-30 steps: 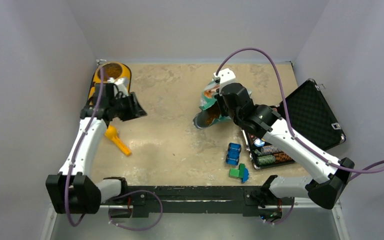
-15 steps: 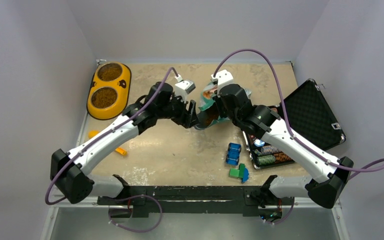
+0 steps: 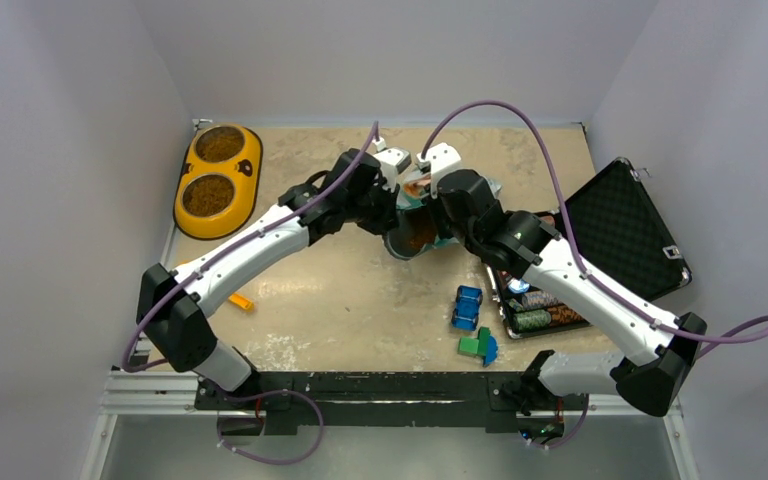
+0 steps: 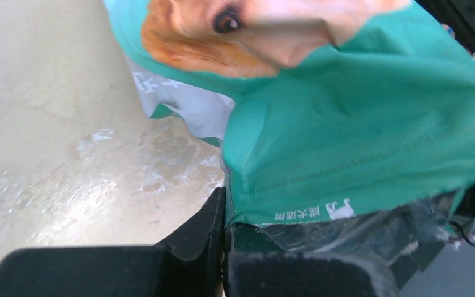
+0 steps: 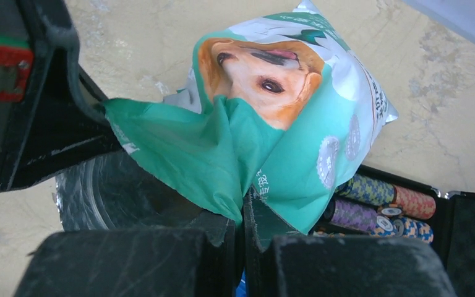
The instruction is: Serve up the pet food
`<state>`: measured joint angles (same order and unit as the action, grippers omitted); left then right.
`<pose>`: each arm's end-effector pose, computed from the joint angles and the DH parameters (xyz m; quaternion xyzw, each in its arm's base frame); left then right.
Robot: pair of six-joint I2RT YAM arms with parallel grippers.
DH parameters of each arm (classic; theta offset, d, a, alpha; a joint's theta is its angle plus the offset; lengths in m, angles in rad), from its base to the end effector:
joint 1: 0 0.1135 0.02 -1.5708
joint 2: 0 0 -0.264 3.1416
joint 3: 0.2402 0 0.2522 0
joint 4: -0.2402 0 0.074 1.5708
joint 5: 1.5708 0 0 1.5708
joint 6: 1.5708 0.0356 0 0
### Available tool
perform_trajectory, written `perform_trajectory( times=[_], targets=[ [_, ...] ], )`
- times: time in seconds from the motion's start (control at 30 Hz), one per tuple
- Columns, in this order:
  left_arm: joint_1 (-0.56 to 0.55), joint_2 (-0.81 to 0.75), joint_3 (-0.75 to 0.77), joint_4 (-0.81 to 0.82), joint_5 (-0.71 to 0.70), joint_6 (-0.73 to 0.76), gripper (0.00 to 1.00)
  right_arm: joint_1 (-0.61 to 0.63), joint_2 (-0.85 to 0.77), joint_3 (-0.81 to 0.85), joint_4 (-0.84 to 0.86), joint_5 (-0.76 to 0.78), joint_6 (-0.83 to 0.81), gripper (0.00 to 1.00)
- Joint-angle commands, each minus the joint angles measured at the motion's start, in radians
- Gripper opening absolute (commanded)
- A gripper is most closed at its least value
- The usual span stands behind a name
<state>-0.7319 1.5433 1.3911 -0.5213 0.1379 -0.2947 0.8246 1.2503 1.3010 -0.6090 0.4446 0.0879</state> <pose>0.2566 -0.2371 0.3314 0.2241 0.8710 -0.2666 0.3465 0.1935 0.1867 0.3802 -0.2074 0.8343 0.0353 0.5095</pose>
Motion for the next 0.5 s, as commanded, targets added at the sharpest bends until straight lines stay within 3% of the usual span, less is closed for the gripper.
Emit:
perform_trajectory(
  times=[0.0,0.1,0.33,0.47],
  targets=[
    [0.012,-0.010,0.108,-0.139,-0.294,-0.140,0.00,0.043,-0.049,0.073,0.130,-0.092,-0.027,0.04],
    [0.012,-0.076,0.117,-0.205,-0.384,-0.225,0.00,0.054,-0.047,0.062,0.135,-0.110,-0.047,0.19],
    [0.016,-0.283,0.085,-0.237,-0.536,-0.337,0.00,0.066,-0.050,0.058,0.120,-0.276,-0.065,0.71],
    [0.021,-0.309,0.132,-0.330,-0.534,-0.467,0.00,0.070,-0.074,0.072,0.110,-0.372,-0.070,0.81]
  ],
)
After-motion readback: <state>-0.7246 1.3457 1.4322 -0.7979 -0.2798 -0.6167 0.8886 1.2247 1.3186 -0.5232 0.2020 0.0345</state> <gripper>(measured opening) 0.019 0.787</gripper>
